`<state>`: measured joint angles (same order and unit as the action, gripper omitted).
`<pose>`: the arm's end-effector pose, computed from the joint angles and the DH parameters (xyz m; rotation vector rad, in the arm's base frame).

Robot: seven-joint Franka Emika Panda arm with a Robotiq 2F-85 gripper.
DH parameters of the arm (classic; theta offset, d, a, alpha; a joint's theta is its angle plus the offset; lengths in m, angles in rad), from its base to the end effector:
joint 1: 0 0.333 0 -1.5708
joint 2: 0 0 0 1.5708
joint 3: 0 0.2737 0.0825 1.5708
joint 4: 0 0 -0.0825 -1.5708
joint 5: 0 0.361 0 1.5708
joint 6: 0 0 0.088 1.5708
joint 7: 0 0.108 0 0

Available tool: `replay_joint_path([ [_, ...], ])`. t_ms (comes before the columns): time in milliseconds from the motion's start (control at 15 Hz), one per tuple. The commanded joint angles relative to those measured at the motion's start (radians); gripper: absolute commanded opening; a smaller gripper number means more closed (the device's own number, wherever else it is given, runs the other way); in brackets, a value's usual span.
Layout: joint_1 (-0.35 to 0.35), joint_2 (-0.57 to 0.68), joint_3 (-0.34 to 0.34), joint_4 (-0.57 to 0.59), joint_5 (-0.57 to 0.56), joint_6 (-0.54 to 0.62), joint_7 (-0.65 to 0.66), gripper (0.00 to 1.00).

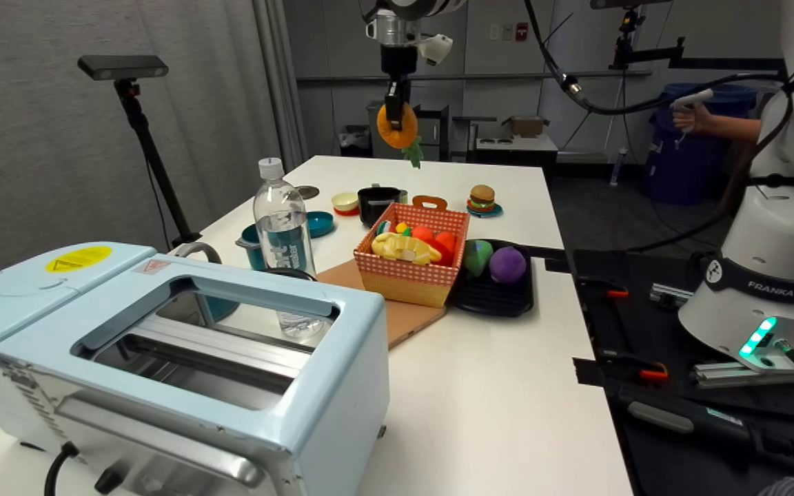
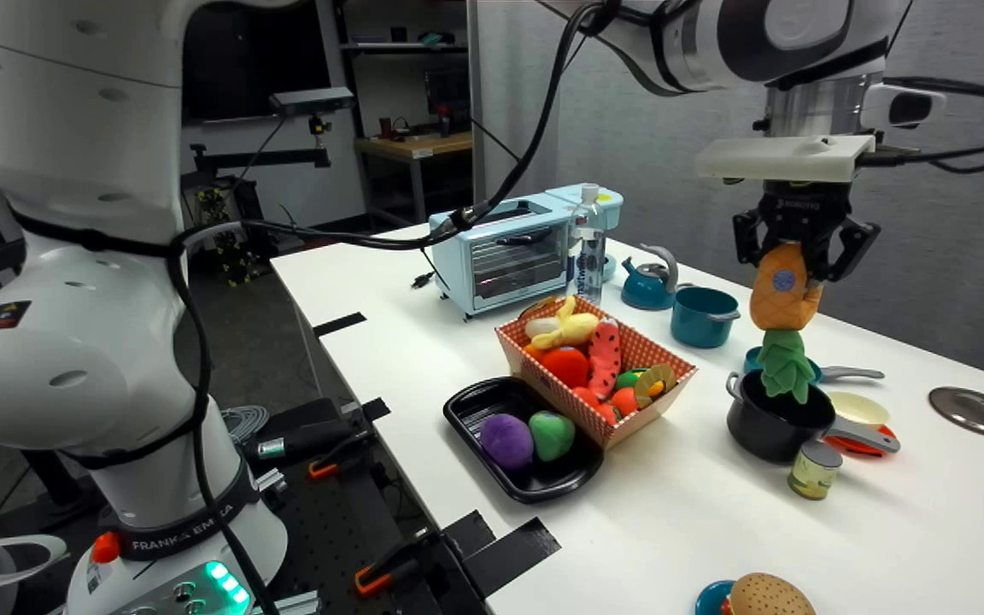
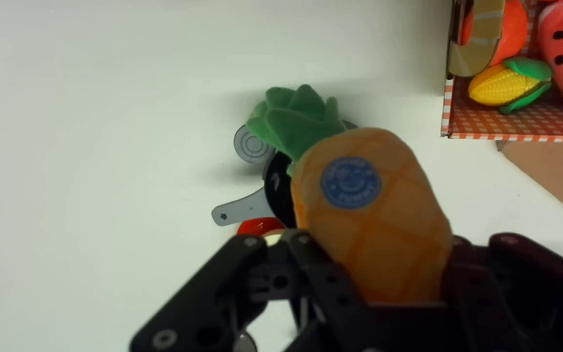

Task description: Put the orange toy into the black pot.

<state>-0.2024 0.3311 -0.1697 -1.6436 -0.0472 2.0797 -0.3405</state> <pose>0.5894 -0.2223 0.4037 3.0110 0.0018 0.1035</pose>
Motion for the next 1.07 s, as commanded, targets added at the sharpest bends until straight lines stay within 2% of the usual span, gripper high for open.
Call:
replay_joint_path([
  [0, -0.021, 0.069, 0.018, 0.119, 0.02, -0.065, 0.022, 0.06],
  [933, -0.019, 0.209, 0.023, 0.396, 0.001, -0.207, 0.091, 0.06],
  [1000, -0.02, 0.219, 0.024, 0.414, 0.004, -0.22, 0.095, 0.18],
])
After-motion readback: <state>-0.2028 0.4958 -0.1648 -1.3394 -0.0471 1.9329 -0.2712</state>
